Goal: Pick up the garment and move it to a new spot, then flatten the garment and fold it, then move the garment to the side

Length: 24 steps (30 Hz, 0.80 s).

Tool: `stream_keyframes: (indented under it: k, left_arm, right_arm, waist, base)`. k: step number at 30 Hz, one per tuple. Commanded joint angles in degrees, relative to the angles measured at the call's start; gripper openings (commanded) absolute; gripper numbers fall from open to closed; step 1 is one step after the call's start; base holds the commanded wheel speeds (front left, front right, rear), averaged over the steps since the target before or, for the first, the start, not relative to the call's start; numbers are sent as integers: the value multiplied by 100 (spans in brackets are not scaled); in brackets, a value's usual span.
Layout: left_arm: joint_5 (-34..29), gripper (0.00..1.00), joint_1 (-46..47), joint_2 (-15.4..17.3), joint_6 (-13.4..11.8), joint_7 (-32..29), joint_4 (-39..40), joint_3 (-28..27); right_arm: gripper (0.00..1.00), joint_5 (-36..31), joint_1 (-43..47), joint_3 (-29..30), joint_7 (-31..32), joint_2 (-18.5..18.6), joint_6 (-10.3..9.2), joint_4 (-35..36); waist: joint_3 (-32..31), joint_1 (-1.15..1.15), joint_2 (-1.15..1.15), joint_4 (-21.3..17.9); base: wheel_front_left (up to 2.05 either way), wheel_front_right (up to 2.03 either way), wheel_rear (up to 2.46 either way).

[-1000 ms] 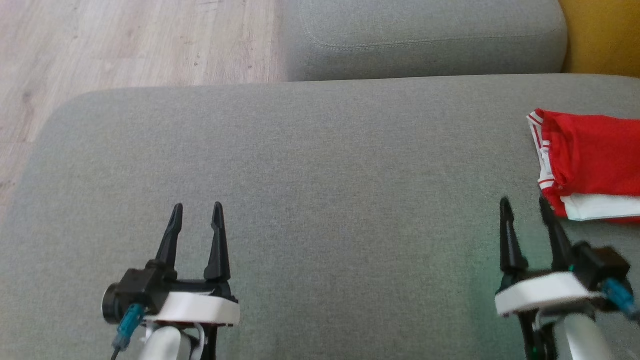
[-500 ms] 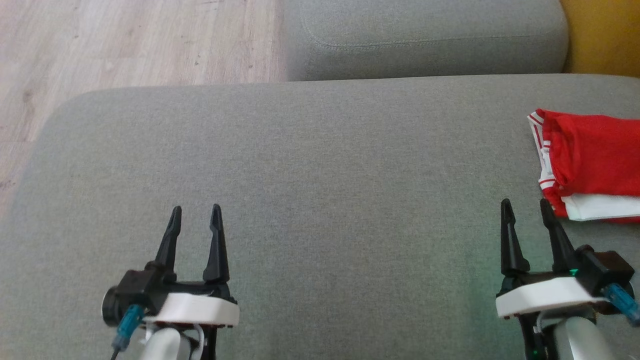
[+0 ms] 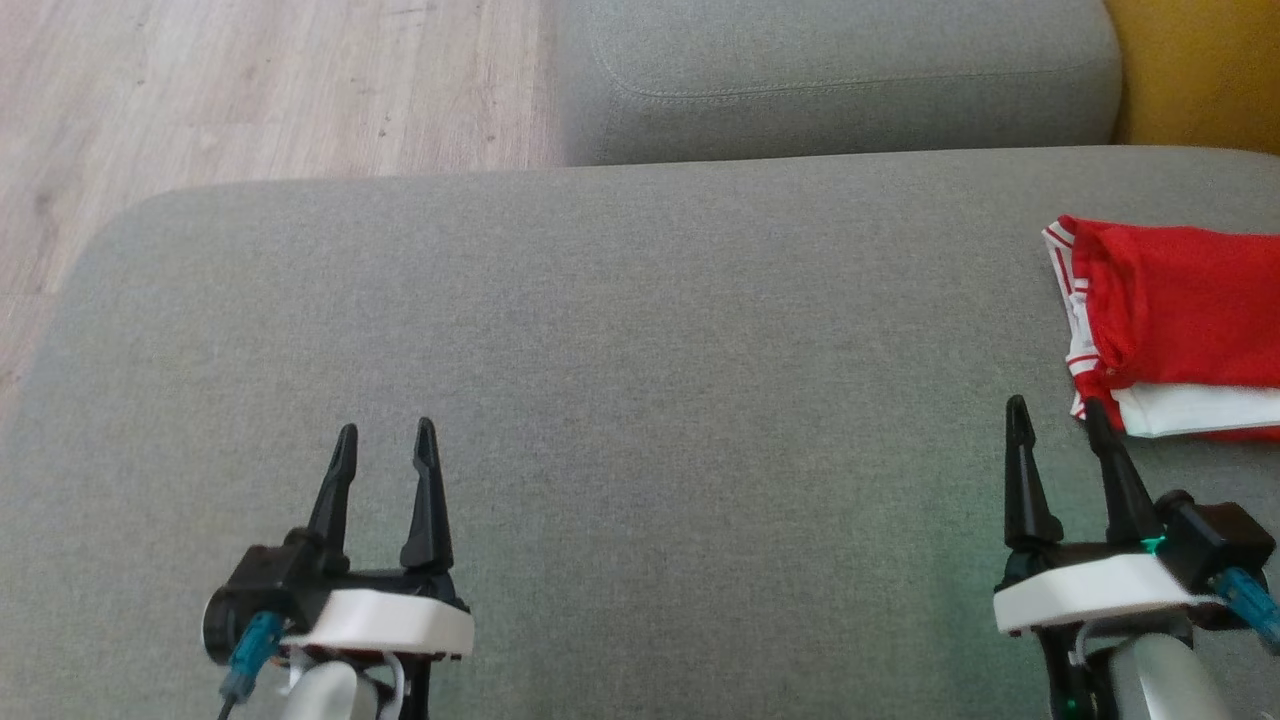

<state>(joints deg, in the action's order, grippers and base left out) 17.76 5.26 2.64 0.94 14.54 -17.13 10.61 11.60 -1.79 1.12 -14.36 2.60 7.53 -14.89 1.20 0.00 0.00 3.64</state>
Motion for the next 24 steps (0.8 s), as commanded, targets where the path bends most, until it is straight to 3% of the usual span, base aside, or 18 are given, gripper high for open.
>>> stream_keyframes:
  k: [1,22,23,24]
  left_arm:
    - [59,100,178,23,-43,46,161,-229]
    - [467,100,125,23,72,46,200,-298]
    - [474,0,-3,-2,63,-1,-16,-98]
    - [480,0,-8,-1,61,-13,-90,-93]
  right_arm:
    - [100,25,-162,-147,-63,28,-4,172]
    - [100,138,-162,-140,-63,28,-4,161]
    - [0,102,2,0,0,-1,0,-28]
    - [0,103,12,-3,7,-2,0,-106]
  waist:
    - [-9,0,0,-2]
    - [-84,0,0,-67]
    - [-85,0,0,-68]
    - [-85,0,0,-68]
  base:
    - [0,0,0]
    - [0,0,0]
    - [0,0,0]
    - [0,0,0]
